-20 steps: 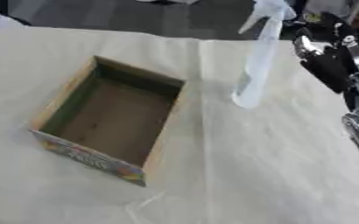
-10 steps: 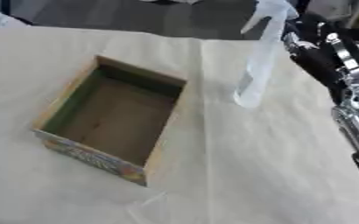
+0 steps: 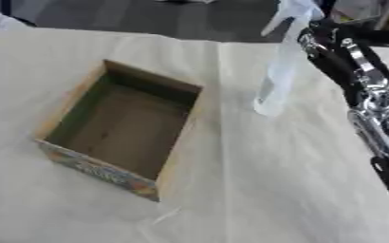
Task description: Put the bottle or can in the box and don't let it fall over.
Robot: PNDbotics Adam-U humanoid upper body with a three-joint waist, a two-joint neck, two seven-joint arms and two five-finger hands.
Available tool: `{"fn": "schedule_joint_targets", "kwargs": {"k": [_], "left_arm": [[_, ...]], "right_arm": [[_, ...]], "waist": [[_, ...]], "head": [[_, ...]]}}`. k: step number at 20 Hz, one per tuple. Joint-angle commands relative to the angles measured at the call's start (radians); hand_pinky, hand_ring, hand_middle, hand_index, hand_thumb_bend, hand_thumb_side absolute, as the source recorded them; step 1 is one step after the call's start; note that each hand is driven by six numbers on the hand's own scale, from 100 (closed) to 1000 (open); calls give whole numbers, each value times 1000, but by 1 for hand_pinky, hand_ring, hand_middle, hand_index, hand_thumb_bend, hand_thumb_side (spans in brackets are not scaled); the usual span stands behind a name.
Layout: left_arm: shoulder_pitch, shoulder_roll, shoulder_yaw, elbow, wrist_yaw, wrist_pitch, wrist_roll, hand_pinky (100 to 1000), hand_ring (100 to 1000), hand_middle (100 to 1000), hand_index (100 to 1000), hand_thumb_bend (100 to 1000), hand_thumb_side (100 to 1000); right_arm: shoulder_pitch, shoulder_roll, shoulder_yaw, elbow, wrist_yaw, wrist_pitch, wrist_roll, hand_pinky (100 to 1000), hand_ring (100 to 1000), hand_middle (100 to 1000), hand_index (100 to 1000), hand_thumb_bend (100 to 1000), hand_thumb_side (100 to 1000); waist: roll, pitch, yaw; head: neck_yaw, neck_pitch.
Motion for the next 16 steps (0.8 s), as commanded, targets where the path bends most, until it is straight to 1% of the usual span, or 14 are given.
{"fn": "schedule_joint_targets", "kwargs": {"k": [1, 7, 12, 16], "left_arm": [[-9, 27, 5, -9, 0, -1, -4, 996, 797, 804, 776, 332, 509], [-10, 25, 4, -9, 0, -1, -6, 997, 797, 804, 776, 331, 508], [-12, 22, 3, -9, 0, -1, -8, 998, 796, 804, 776, 330, 509], [-13, 20, 3, -10, -1, -1, -8, 998, 796, 804, 776, 329, 510]], "right_arm": [[-19, -10, -2, 5, -15, -10, -7, 1000, 1000, 1000, 1000, 100, 653], [-32, -5, 2, 18, -35, -23, 1, 1000, 1000, 1000, 1000, 100, 663], [-46, -5, 3, 37, -50, -33, 4, 1000, 1000, 1000, 1000, 100, 671], [-58, -12, 1, 62, -48, -41, 5, 1000, 1000, 1000, 1000, 100, 673]], "waist": [[3, -9, 1], [4, -5, 2], [4, 0, 5], [4, 6, 7]], "head": [[-3, -3], [-4, -6], [-4, -14], [-5, -19]]}}
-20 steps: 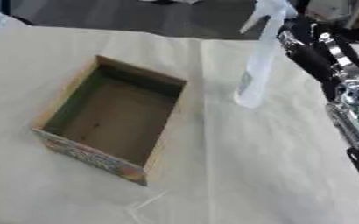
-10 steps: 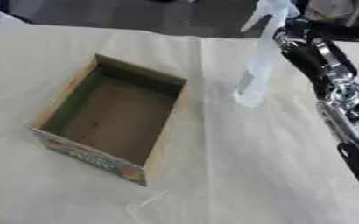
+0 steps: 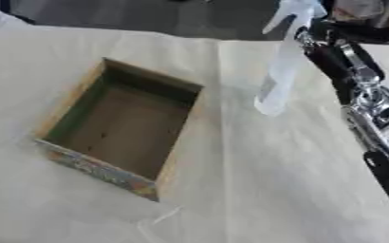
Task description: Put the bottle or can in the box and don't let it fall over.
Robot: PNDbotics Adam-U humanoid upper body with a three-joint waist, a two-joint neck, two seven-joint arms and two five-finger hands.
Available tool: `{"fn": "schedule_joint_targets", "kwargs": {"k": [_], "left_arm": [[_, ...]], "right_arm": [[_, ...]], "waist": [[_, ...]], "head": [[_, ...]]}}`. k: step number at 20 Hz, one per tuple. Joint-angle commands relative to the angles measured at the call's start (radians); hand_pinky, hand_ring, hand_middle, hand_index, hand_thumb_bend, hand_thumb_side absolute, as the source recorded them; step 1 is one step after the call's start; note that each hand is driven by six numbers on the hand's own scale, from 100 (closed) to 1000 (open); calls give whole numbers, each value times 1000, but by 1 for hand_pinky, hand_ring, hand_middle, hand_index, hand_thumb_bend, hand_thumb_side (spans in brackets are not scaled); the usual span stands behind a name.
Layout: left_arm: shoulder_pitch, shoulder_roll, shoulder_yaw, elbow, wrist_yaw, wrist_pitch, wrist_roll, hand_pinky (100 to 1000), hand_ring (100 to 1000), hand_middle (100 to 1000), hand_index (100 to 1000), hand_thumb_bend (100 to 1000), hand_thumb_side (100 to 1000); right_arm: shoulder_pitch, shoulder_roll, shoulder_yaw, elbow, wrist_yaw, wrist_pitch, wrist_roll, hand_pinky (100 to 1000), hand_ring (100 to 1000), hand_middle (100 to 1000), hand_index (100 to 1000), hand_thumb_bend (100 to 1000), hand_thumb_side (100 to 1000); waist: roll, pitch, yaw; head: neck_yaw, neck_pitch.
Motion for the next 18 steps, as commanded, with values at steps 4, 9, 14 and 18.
{"fn": "schedule_joint_targets", "kwargs": {"k": [4, 9, 14, 18], "left_arm": [[-11, 18, 5, -10, -1, -2, -5, 999, 796, 804, 776, 328, 511], [-11, 16, 5, -9, -2, -2, -6, 1000, 796, 804, 776, 328, 513], [-11, 14, 5, -9, -3, -3, -7, 1000, 795, 804, 776, 326, 514], [-13, 13, 5, -9, -5, -3, -7, 1000, 795, 804, 776, 324, 515]], "right_arm": [[-32, -22, -9, 31, 5, -14, -4, 1000, 1000, 1000, 1000, 100, 677], [-43, -22, -11, 56, -3, -20, -10, 1000, 1000, 1000, 1000, 100, 689], [-53, -21, -10, 69, -15, -31, -11, 1000, 1000, 1000, 1000, 100, 690], [-66, -23, -8, 78, -19, -39, -5, 1000, 1000, 1000, 1000, 100, 682]], "waist": [[5, -1, 3], [7, 6, 4], [8, 14, 6], [8, 20, 8]], "head": [[-7, -19], [-9, -21], [-10, -23], [-11, -26]]}}
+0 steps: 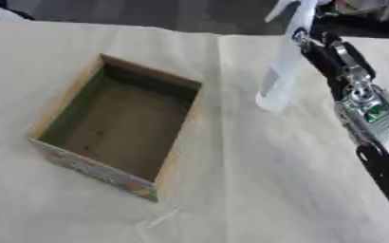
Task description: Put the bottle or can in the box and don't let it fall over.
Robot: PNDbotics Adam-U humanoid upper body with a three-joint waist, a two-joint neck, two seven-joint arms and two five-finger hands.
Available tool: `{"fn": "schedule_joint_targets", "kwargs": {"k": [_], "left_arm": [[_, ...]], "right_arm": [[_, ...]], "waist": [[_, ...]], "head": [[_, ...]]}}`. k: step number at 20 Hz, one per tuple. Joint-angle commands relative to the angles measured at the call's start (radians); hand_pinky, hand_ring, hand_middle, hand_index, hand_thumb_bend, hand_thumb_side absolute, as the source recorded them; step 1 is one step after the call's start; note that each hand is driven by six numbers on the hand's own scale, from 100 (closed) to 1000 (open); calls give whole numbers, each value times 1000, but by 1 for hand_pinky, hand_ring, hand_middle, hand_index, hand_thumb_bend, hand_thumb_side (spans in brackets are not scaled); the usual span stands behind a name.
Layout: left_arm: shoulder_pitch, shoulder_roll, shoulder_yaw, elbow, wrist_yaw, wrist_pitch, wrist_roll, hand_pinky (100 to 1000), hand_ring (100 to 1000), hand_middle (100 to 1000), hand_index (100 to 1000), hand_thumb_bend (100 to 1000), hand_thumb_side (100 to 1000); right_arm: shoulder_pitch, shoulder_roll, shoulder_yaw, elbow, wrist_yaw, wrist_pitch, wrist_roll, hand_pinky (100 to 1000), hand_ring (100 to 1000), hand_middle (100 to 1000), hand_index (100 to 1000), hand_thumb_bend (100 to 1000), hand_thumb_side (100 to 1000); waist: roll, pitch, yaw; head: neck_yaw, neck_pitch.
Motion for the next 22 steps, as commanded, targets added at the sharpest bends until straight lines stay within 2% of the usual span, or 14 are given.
{"fn": "schedule_joint_targets", "kwargs": {"k": [1, 9, 13, 22], "left_arm": [[-10, 14, 5, -9, -5, -1, -5, 1000, 795, 804, 776, 324, 515], [-12, 15, 6, -9, -6, 0, -6, 1000, 795, 804, 776, 321, 512], [-11, 15, 7, -9, -5, -1, -6, 1000, 794, 804, 776, 317, 507], [-12, 16, 7, -10, -5, -1, -7, 1000, 794, 804, 776, 317, 502]], "right_arm": [[-23, -23, -7, -1, -4, -9, 4, 1000, 1000, 1000, 1000, 100, 680], [-22, -22, -16, -21, 20, -26, 21, 1000, 1000, 1000, 1000, 100, 641], [-21, -22, -21, -35, 44, -10, 18, 1000, 1000, 1000, 1000, 100, 590], [-28, -23, -24, -40, 19, 11, 3, 1000, 1000, 1000, 1000, 100, 578]], "waist": [[4, -11, 2], [2, -11, 1], [3, -13, 0], [2, -16, -2]], "head": [[-3, -17], [-1, -22], [0, -23], [1, -25]]}}
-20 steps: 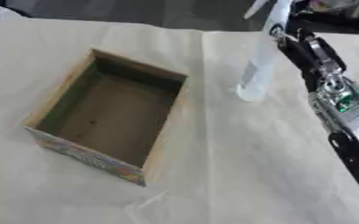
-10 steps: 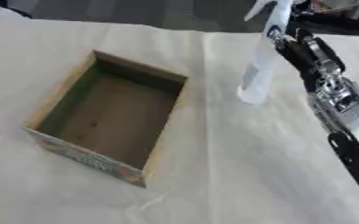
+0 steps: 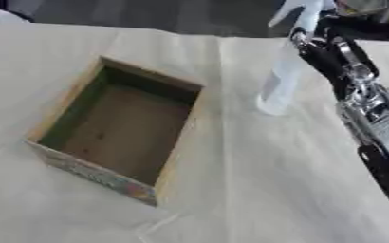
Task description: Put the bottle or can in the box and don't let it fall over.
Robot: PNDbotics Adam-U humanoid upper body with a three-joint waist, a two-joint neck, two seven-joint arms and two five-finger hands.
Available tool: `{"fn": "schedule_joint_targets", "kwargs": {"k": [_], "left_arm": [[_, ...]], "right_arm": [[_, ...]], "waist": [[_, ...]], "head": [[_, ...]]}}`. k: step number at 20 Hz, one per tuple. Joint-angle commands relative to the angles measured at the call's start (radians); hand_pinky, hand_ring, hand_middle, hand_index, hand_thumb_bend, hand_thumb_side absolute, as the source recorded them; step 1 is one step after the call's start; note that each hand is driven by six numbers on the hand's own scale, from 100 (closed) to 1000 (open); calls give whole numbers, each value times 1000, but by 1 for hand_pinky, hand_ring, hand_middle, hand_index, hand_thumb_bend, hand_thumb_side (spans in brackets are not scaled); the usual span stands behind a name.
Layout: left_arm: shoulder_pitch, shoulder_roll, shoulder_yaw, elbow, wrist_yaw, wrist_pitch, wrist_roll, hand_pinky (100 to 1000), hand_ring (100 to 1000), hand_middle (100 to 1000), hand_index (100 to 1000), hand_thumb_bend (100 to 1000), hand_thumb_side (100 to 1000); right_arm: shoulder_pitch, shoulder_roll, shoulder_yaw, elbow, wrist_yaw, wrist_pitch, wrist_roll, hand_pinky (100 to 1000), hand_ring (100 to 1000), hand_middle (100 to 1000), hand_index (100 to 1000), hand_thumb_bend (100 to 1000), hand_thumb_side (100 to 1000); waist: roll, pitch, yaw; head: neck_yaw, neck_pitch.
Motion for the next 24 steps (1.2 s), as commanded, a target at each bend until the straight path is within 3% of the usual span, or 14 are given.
{"fn": "schedule_joint_targets", "kwargs": {"k": [1, 20, 22, 24], "left_arm": [[-8, 17, 7, -10, -1, -3, -4, 1000, 794, 804, 776, 316, 502], [-14, 18, 5, -9, 0, -3, -7, 1000, 793, 804, 776, 306, 495], [-14, 18, 5, -8, 0, -2, -7, 1000, 793, 805, 776, 305, 495], [-14, 19, 6, -8, -1, -2, -7, 1000, 793, 804, 776, 306, 494]], "right_arm": [[-22, -22, -10, -13, -17, 6, -3, 1000, 1000, 1000, 1000, 100, 578], [-49, -19, -3, 23, -51, 2, 13, 1000, 1000, 1000, 1000, 100, 525], [-51, -19, -1, 24, -47, 6, 15, 1000, 1000, 1000, 1000, 100, 424], [-53, -18, -1, 23, -44, 9, 18, 1000, 1000, 1000, 1000, 100, 413]], "waist": [[4, -19, 2], [0, -16, 12], [-1, -16, 13], [-2, -16, 14]], "head": [[0, -12], [-1, -21], [-1, -22], [-1, -22]]}}
